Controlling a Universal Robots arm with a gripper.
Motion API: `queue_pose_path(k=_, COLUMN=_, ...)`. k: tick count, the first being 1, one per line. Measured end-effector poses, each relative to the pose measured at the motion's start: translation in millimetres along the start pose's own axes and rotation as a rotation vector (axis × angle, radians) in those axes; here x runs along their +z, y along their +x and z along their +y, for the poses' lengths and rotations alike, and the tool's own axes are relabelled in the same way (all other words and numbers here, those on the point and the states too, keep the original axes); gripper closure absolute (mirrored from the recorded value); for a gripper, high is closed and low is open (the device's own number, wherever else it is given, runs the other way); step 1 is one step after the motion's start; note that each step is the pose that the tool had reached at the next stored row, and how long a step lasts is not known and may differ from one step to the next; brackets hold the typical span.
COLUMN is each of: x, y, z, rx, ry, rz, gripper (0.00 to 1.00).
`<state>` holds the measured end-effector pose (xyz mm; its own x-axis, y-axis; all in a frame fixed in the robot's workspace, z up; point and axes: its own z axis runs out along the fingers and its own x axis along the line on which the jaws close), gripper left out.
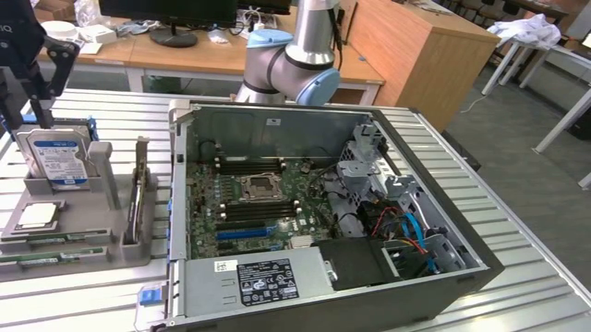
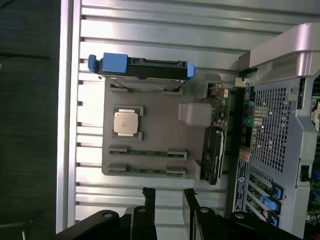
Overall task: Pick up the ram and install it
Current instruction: 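Pick up the ram and move it above insertion slot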
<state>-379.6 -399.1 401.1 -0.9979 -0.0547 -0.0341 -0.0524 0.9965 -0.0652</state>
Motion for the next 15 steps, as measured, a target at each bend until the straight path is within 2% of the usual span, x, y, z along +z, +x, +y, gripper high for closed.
queue_pose_path(k=6, x=2.7, y=0.1, z=0.2, rx=-0.109, ry=-0.0037, rz=-0.007, gripper=0.65)
queue_pose_path(k=15, x=11.5, y=0.4, z=0.8, rx=-0.273, ry=-0.0097, rz=-0.0133, gripper=0.65)
